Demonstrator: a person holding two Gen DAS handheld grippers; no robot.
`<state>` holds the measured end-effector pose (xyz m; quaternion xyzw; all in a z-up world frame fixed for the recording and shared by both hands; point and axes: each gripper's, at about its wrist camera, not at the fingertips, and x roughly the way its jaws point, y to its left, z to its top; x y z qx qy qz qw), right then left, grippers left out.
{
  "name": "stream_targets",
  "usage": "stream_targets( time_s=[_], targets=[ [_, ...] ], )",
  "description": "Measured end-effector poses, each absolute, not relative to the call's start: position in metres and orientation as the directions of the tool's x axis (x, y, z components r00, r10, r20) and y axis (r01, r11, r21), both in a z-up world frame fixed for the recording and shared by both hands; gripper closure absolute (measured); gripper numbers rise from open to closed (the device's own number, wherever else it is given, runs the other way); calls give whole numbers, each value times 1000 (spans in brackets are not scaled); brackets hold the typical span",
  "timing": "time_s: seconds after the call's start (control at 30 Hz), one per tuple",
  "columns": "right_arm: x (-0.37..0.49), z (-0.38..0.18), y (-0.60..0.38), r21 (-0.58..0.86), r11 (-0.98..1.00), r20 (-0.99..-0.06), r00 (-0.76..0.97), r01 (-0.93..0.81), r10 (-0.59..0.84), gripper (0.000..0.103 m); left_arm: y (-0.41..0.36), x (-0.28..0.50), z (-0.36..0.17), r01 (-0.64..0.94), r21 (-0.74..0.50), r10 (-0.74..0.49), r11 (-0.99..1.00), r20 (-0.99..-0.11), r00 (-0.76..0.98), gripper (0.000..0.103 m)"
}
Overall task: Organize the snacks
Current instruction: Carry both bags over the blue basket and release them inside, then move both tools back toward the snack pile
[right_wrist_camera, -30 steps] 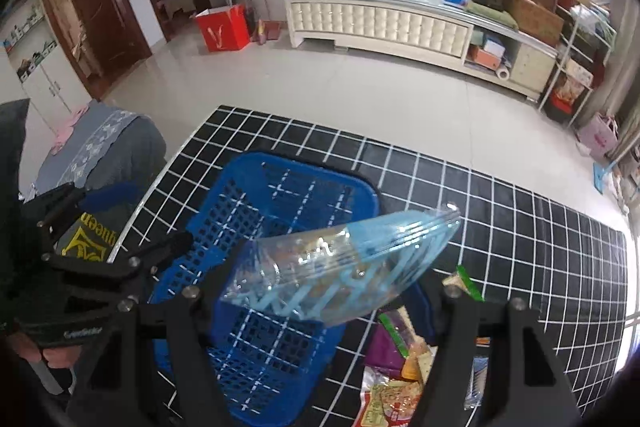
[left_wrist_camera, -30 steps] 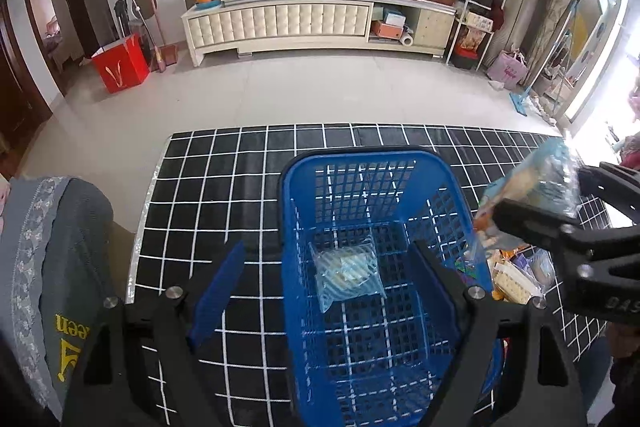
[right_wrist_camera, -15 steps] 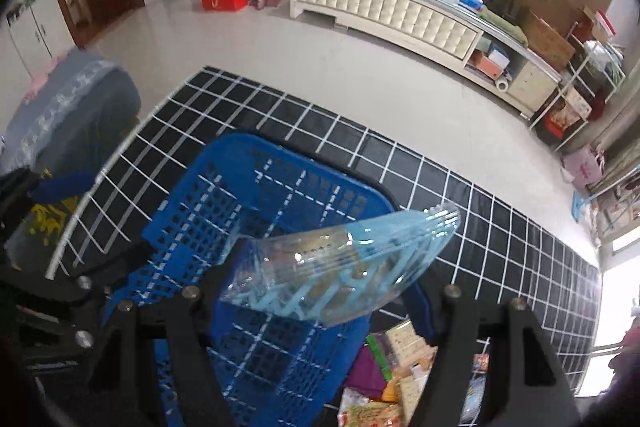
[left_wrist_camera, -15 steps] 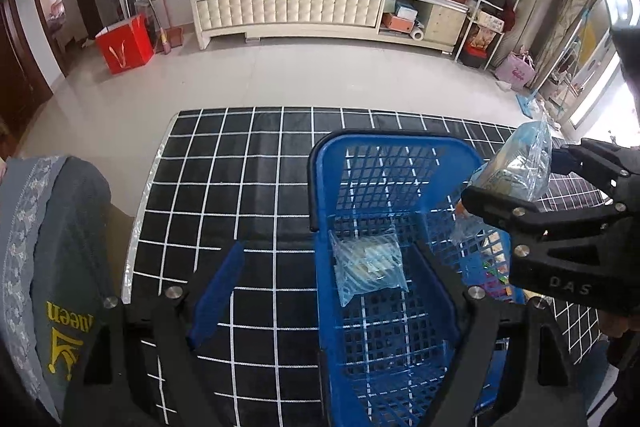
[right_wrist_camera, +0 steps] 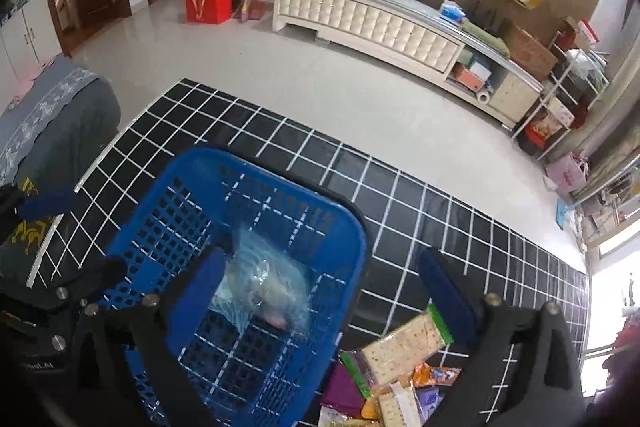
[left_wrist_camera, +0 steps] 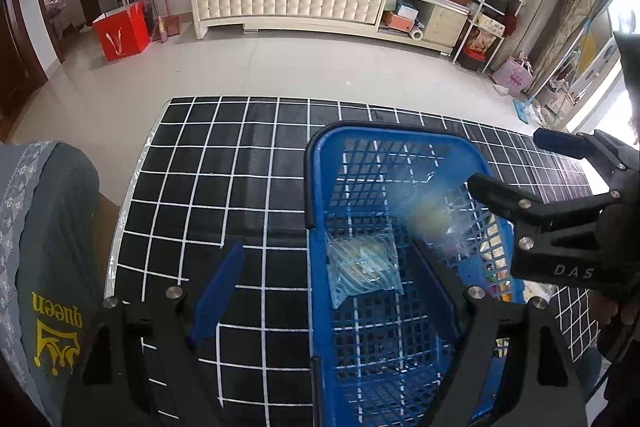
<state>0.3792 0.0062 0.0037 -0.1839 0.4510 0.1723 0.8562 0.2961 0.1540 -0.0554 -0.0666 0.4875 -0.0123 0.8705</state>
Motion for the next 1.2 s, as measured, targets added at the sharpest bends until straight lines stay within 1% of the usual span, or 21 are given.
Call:
stream_targets(
  time_s=[0.13, 0.37, 0.77, 0.97, 1.2],
  targets=[
    [372, 13, -6, -119, 885, -836, 526, -449, 154, 4, 148, 290, -49, -36, -126, -88, 991, -841, 534, 21],
    [347, 39, -29, -97, 897, -817, 550, -430, 175, 4, 129, 274, -27, -5, -121, -97, 993, -818, 568, 21],
    [293, 74, -96, 15, 931, -796, 560, -363, 232, 4, 71, 228, 15, 75, -82, -111, 994, -775, 623, 21],
    [274, 73, -134, 44, 945, -795, 562, -323, 229, 4, 35, 211, 23, 105, -81, -130, 991, -755, 642, 21],
    [259, 57, -186, 60, 962, -806, 555, -268, 205, 4, -15, 204, 5, 164, -87, -170, 983, -775, 609, 21]
  ],
)
